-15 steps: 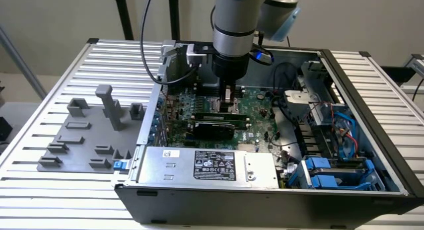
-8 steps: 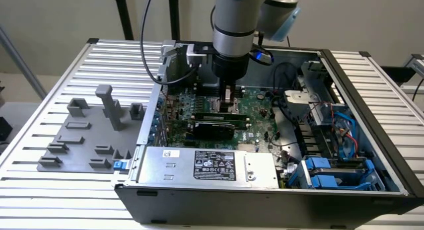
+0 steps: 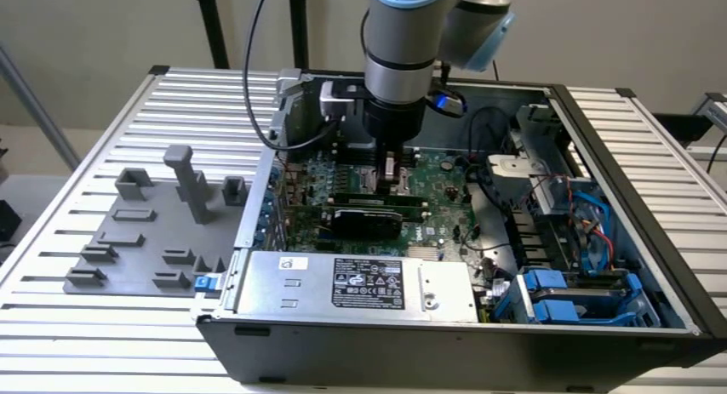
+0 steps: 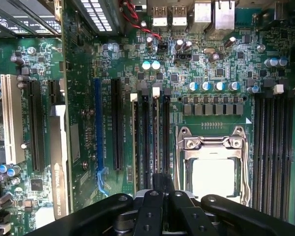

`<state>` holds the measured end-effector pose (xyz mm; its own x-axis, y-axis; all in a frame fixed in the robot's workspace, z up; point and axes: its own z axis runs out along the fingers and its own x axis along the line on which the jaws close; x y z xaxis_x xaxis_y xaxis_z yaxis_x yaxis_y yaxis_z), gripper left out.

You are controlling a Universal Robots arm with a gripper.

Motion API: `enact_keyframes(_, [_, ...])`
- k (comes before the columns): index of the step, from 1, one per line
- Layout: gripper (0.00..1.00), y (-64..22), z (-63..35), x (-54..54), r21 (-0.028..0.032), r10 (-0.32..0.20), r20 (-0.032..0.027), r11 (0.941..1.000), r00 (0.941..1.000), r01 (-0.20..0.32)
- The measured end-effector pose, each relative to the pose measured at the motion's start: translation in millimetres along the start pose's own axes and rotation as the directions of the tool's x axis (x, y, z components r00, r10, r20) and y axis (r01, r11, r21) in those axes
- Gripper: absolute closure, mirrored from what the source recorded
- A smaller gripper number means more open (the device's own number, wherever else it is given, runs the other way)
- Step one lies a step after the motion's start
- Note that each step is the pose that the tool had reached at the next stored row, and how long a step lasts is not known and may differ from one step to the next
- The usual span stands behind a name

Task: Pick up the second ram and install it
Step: 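Press down the second ram until it locks into place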

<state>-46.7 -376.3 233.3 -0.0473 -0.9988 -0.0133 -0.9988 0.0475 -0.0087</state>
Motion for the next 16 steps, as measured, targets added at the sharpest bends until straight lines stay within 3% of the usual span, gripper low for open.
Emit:
enact_keyframes(10, [0.89,0.1,7.6,0.1,-0.0002,0.000,-0.0003,1.0000,1.0000,0.000])
enact_keyframes(12, [0.89,0.0,1.8,-0.2,-0.0011,0.000,0.0017,1.0000,1.0000,0.000])
enact_keyframes(16, [0.89,0.0,-8.2,-0.1,-0.0038,0.000,-0.0004,1.0000,1.0000,0.000])
